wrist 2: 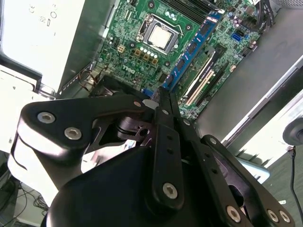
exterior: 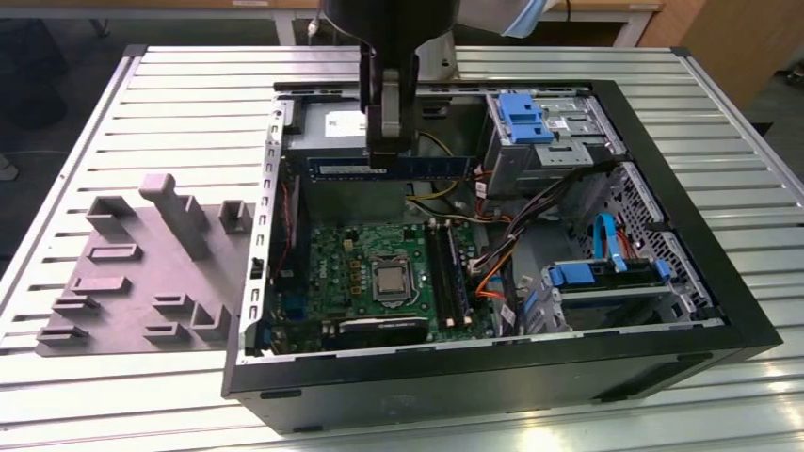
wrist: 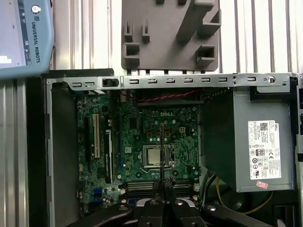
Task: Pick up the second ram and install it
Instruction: 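Pick up the second ram and move it above second insertion slot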
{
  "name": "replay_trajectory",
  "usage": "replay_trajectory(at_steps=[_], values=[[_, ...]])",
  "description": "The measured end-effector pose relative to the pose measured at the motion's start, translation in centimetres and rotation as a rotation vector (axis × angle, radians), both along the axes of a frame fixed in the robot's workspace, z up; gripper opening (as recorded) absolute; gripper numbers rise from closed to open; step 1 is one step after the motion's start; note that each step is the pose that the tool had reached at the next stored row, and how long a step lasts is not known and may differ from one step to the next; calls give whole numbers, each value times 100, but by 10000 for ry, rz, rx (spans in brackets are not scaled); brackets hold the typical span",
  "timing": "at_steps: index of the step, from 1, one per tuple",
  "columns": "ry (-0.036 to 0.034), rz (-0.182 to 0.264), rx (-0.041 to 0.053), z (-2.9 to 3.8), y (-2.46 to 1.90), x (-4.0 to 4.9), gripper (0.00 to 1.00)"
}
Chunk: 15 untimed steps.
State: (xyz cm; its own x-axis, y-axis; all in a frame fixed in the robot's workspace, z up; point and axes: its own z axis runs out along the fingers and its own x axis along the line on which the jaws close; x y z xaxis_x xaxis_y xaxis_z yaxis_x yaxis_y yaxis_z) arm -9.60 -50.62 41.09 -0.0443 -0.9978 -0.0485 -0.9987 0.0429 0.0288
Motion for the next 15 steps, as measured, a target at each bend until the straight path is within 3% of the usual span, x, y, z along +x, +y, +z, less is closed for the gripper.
replay_trajectory(at_steps=[15], values=[[0,1,1,-105,0,54,11]])
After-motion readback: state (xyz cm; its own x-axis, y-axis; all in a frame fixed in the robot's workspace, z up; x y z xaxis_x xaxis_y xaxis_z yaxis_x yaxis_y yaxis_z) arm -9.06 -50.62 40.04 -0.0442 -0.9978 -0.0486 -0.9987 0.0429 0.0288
